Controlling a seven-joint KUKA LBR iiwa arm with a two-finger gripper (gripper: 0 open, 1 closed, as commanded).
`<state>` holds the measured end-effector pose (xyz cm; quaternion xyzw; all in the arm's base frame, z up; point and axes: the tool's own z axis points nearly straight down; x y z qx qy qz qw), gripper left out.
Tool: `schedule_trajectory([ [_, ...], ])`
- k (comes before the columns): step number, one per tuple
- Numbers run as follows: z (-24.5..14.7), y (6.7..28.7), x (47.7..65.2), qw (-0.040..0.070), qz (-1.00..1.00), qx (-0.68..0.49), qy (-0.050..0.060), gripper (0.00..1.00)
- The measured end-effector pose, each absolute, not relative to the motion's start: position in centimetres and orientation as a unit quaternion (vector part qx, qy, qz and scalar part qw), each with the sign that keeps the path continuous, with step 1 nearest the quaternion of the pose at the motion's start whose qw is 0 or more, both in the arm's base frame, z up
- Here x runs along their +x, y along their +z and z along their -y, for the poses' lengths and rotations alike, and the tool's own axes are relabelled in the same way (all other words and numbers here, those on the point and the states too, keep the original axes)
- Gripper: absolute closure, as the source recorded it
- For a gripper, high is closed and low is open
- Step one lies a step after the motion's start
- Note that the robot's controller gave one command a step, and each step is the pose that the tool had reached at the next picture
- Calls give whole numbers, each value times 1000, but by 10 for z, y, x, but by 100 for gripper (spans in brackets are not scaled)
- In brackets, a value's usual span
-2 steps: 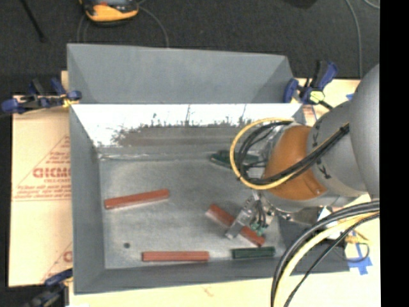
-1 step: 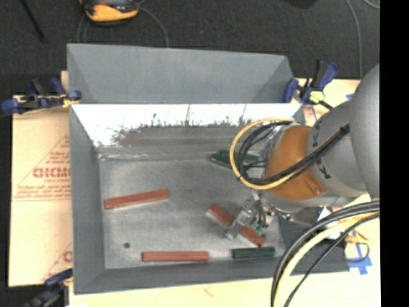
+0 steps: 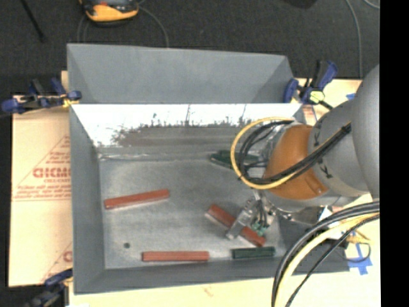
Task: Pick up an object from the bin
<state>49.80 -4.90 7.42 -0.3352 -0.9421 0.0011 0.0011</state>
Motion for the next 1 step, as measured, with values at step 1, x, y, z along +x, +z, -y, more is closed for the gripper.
schedule_trajectory([
  [1, 49, 92, 497, 2, 942, -334, 1, 100],
])
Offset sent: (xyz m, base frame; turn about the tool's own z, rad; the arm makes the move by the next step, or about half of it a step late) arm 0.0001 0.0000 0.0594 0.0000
